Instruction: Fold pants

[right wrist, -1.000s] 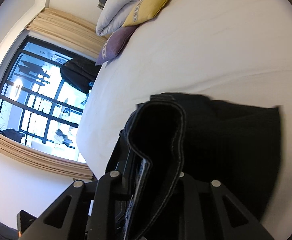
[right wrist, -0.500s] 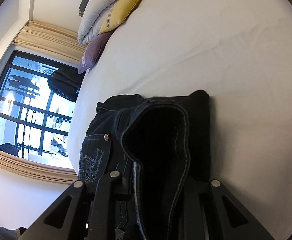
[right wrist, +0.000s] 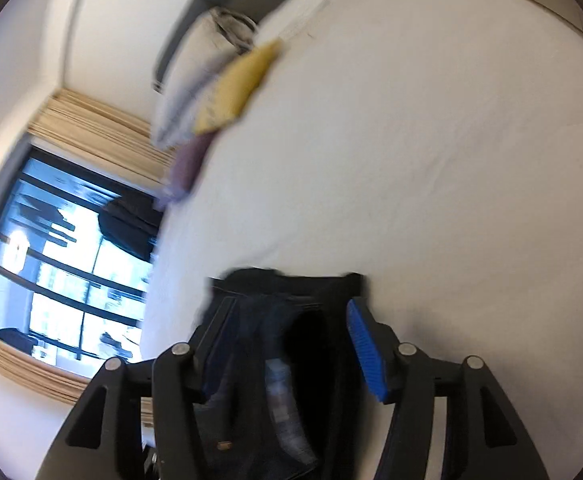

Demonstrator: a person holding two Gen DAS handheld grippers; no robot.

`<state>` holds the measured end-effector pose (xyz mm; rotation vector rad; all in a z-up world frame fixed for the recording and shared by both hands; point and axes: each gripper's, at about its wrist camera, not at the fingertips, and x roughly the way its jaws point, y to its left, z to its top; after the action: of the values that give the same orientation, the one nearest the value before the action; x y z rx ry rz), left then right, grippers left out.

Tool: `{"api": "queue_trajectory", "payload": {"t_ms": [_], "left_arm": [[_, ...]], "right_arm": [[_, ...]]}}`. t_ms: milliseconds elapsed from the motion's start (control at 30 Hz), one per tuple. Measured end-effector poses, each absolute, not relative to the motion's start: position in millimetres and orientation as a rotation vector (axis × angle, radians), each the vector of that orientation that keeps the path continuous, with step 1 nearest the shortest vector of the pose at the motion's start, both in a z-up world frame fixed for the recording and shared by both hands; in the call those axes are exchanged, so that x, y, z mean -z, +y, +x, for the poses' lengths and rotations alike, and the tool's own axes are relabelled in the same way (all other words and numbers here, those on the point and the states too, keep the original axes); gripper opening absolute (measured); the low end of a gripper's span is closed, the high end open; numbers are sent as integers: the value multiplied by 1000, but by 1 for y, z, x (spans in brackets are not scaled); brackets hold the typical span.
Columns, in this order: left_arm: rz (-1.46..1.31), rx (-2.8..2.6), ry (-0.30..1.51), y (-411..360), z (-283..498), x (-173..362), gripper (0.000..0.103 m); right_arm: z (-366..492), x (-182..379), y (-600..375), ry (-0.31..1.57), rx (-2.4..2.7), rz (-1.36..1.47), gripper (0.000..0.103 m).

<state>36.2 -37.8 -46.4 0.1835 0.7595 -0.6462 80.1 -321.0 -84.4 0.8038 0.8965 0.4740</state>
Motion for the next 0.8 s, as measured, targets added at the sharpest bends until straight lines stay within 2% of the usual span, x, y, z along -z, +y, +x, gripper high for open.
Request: {"api": "queue_trajectory", "payload": {"t_ms": [100,200,333,367,400,433,467,533,633,700,767,800], "left_arm": [[145,575,723,-12,52,27,71],[106,485,741,20,76,30,71],[87,463,824,36,103,59,71],[86,479,850,36,103,70,71],[90,484,864,35,103,80,71],[100,481,874,34,102,92,71],[101,477,873,35,102,103,71],[67,485,849,42,102,110,71],[86,489,853,40,103,103,71],[85,490,843,42,91,89,71],[64,505,789,38,77,73,71],[67,503,771,36,78,68,71]], "right_arm": [[56,62,-305,820,-614,833,60],[34,61,-273,814,-747,855,60],[12,114,-247,956,-721,873,60],[7,133,-248,1010,-677,866,56],[3,147,-250,1034,-640,847,47],[-1,158,-257,1021,-624,851,25],[-4,163,-265,1007,-616,880,10],[-9,174,-282,998,-605,954,0],[-16,165,-297,994,-582,902,2],[-17,150,-303,976,-574,885,14],[-13,122,-308,887,-606,891,51],[-7,109,-310,844,-623,896,57]]}}
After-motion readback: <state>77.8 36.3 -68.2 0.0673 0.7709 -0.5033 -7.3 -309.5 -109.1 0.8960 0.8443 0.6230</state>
